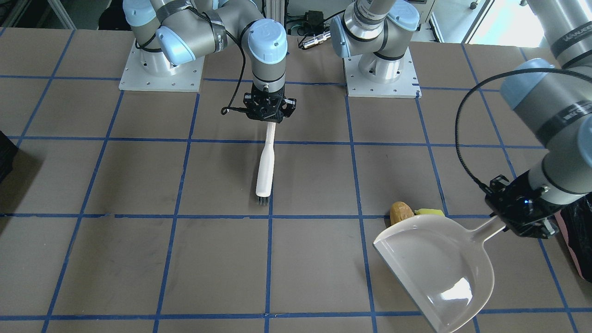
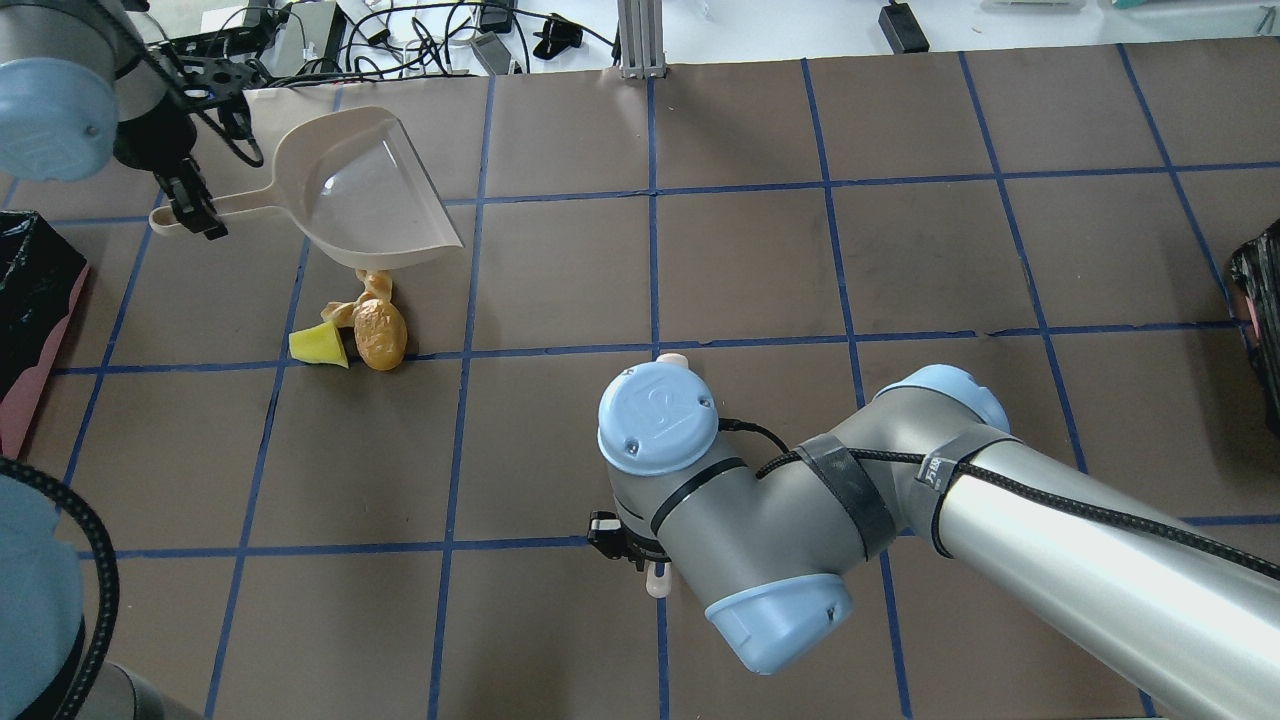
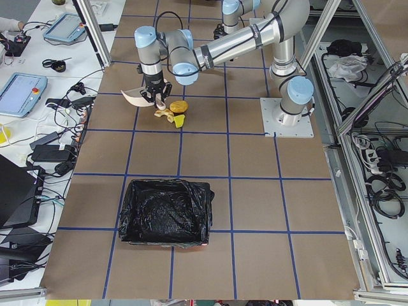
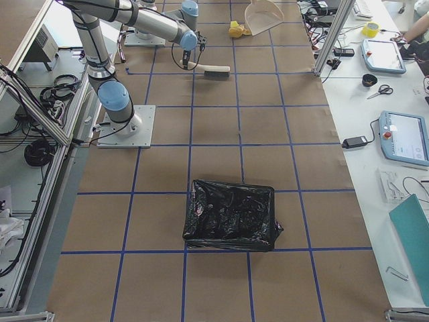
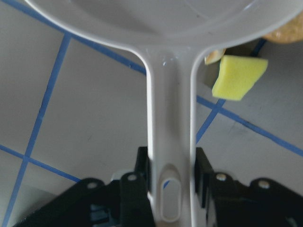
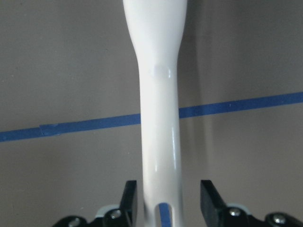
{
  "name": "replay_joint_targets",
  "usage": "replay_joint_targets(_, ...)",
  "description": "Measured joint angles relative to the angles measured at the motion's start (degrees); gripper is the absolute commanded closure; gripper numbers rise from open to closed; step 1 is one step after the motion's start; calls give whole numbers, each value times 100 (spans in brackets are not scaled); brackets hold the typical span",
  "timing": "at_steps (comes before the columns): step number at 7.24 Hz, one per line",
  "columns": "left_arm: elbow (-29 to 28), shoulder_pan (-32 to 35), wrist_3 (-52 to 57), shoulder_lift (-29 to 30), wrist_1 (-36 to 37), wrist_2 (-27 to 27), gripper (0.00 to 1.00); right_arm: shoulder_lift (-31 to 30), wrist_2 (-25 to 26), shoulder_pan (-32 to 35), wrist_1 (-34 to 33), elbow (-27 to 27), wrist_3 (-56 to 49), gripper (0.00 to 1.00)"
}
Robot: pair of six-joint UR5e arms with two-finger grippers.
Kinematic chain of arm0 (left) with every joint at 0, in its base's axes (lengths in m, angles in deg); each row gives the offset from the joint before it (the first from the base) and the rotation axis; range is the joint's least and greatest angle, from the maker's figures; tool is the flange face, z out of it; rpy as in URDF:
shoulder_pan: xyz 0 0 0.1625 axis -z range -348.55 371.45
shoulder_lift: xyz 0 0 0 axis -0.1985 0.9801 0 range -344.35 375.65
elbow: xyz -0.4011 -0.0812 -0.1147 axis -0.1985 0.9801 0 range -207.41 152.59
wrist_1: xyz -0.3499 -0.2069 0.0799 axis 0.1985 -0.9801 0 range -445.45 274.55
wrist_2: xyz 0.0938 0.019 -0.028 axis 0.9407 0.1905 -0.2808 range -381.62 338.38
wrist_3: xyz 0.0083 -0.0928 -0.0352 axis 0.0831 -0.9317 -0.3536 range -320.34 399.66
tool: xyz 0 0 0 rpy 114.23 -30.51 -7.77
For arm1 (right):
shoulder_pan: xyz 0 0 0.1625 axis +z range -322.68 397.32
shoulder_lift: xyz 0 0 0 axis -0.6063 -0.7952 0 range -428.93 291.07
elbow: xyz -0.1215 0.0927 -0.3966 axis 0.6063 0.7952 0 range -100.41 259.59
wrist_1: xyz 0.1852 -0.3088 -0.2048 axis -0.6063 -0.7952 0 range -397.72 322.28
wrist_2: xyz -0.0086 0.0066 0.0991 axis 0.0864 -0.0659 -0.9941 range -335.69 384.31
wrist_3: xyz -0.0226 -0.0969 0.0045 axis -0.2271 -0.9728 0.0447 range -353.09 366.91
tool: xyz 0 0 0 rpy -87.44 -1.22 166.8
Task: Sweep and dump trash in nearest bin
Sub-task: 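Carry the dustpan with the left gripper and set it beside the scraps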
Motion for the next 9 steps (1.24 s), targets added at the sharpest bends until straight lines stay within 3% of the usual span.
replay_joint_targets(3, -84, -1012, 2330, -6, 23, -202, 100, 7, -4, -13, -54, 23, 1, 97)
replay_joint_targets(6, -236, -1535, 3862, 227, 65, -186, 100, -50, 171, -19, -4, 171, -15, 100)
replay_joint_targets(9, -265, -1780, 4686, 709, 442, -63, 100, 120, 819, 180, 1264, 1318, 15, 100)
